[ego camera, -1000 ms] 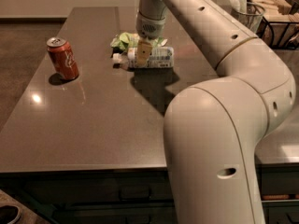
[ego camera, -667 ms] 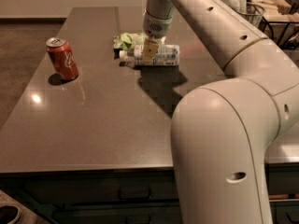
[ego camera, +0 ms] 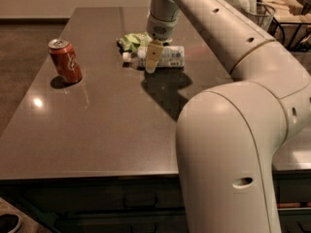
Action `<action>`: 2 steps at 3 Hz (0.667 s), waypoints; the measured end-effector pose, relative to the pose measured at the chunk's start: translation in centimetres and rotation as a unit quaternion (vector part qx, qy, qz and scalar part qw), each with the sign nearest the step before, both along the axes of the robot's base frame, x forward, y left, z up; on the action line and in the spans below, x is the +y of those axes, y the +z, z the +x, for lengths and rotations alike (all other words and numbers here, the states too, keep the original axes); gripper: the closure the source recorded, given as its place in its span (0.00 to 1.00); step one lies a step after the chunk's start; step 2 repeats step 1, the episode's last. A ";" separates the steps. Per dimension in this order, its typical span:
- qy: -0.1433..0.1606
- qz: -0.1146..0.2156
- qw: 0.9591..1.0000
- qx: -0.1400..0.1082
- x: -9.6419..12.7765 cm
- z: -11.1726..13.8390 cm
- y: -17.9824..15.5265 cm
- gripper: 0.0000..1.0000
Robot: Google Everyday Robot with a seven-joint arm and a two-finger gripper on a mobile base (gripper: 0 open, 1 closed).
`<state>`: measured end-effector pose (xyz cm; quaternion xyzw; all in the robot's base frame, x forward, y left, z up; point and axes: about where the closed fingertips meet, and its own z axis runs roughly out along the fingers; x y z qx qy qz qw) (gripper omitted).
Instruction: Move blue plastic bottle near green jalapeno chip bag
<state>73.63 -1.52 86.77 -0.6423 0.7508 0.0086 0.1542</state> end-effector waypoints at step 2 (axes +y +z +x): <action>0.000 0.000 1.000 0.000 0.0 0.0 0.0 0.00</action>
Offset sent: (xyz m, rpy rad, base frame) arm 0.0000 0.0000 0.0000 0.0000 0.0000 0.0000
